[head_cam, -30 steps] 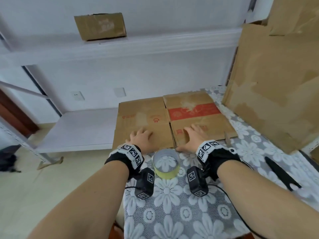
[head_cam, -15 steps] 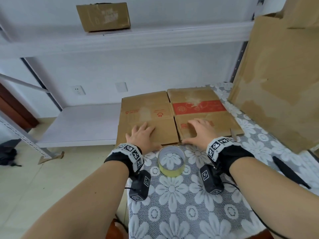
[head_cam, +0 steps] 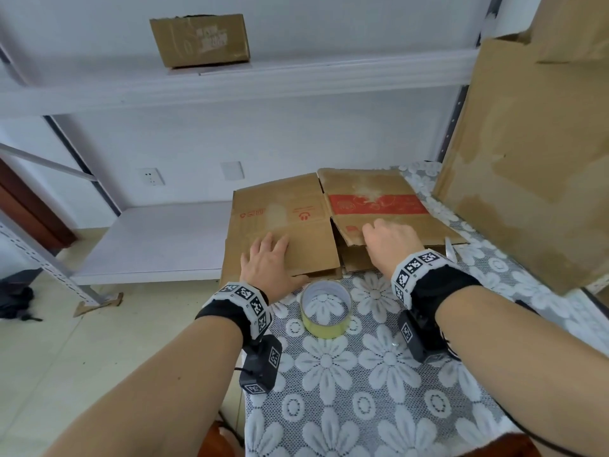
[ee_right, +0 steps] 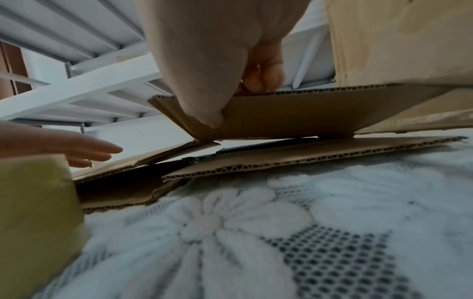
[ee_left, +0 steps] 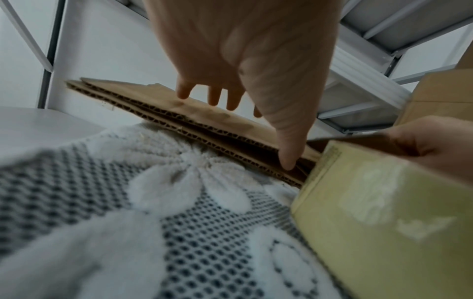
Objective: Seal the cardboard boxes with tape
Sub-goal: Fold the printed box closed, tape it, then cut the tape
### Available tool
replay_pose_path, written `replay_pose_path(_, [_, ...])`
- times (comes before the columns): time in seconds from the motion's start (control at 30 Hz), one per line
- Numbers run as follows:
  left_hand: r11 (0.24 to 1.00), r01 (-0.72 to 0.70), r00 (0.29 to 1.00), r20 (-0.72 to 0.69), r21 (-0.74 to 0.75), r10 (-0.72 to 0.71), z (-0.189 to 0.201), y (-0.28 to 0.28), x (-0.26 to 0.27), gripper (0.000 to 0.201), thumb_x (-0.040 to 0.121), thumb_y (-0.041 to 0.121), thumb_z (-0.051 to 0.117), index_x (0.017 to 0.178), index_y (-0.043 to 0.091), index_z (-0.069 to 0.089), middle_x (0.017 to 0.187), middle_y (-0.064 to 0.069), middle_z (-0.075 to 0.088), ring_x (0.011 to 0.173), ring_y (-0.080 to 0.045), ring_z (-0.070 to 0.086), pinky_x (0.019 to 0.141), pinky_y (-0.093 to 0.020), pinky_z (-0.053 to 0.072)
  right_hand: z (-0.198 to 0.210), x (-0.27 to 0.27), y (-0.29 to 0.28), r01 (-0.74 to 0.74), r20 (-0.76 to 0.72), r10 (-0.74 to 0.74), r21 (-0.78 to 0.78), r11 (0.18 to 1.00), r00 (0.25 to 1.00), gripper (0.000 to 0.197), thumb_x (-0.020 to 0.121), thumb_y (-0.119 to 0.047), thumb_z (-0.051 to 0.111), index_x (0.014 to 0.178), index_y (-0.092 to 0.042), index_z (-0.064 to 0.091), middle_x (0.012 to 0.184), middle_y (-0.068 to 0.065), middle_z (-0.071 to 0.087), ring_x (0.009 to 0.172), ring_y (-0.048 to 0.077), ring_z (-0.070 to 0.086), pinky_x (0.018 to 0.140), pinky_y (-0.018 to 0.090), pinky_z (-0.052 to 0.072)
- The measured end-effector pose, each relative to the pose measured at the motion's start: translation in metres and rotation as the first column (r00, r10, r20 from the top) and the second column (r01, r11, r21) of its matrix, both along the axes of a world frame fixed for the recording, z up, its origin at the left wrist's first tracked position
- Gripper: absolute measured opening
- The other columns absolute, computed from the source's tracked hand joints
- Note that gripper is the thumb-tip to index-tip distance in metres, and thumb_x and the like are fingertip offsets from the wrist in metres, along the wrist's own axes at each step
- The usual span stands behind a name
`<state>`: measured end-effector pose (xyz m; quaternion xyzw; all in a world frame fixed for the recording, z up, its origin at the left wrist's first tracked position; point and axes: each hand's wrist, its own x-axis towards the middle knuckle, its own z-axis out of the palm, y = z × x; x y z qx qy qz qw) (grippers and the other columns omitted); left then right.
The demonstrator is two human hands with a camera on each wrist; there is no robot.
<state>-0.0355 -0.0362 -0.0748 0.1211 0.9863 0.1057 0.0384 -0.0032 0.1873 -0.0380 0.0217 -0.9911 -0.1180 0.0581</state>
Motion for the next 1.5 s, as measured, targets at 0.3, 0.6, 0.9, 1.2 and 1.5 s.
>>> replay_pose_path(0.3, [0.983, -0.184, 0.923, -0.344, -0.005, 0.171, 0.018, 0.002, 0.009, 0.091, 0.081, 0.05, 0.066, 0.153, 0.021, 0.018, 0.162, -0.013, 0.01, 0.15, -0.031, 0.005, 0.119, -0.059, 0.005, 0.015, 0.007, 0.014, 0.127, -0.17, -0.143, -0.099, 0.987, 0.975, 0.021, 0.091, -0.001, 0.043, 0.106, -0.009, 0.056, 0.097, 0.008, 0.058, 0.077, 0.026, 0.059, 0.053, 0.031, 0.031])
replay_pose_path(0.6, [0.777, -0.051, 0.789, -0.451, 0.627, 0.417, 0.067, 0.008, 0.013, 0.107, 0.071, 0.007, 0.08, 0.155, 0.014, 0.014, 0.161, -0.012, 0.002, 0.148, -0.029, 0.008, 0.116, -0.04, 0.026, 0.033, 0.011, 0.036, 0.127, -0.357, -0.294, -0.424, 0.897, 0.887, 0.027, 0.097, -0.009, 0.043, 0.122, -0.004, 0.054, 0.107, 0.018, 0.059, 0.085, 0.038, 0.063, 0.063, 0.039, 0.044])
replay_pose_path(0.9, [0.419, 0.058, 0.851, -0.265, 0.906, 0.454, 0.102, 0.025, 0.008, 0.056, 0.089, -0.012, 0.045, 0.141, 0.008, 0.048, 0.126, -0.003, 0.066, 0.118, -0.012, 0.059, 0.108, -0.028, 0.042, 0.063, 0.015, 0.041, 0.065, -0.403, -0.437, -0.672, 0.738, 0.804, 0.026, 0.099, -0.015, 0.042, 0.115, 0.0, 0.056, 0.112, 0.02, 0.058, 0.096, 0.043, 0.059, 0.076, 0.043, 0.043])
replay_pose_path(1.2, [0.597, 0.297, 0.773, -0.555, 0.745, 0.307, 0.102, 0.019, 0.006, 0.044, 0.09, -0.012, 0.045, 0.128, 0.004, 0.059, 0.122, -0.006, 0.065, 0.116, -0.017, 0.061, 0.106, -0.026, 0.043, 0.049, 0.012, 0.027, -0.07, -0.314, -0.585, -0.914, 0.401, 0.748, 0.029, 0.099, -0.019, 0.044, 0.097, 0.006, 0.058, 0.099, 0.026, 0.064, 0.092, 0.04, 0.059, 0.069, 0.031, 0.035])
replay_pose_path(1.5, [0.488, 0.2, 0.811, -0.423, 0.85, 0.405, 0.095, 0.022, 0.007, 0.045, 0.091, -0.01, 0.043, 0.128, 0.011, 0.057, 0.123, -0.001, 0.064, 0.116, -0.011, 0.059, 0.104, -0.022, 0.043, 0.05, 0.019, 0.025, -0.016, -0.31, -0.619, -0.901, 0.433, 0.722, 0.025, 0.095, -0.021, 0.053, 0.115, -0.007, 0.049, 0.112, 0.014, 0.061, 0.1, 0.035, 0.059, 0.076, 0.036, 0.042])
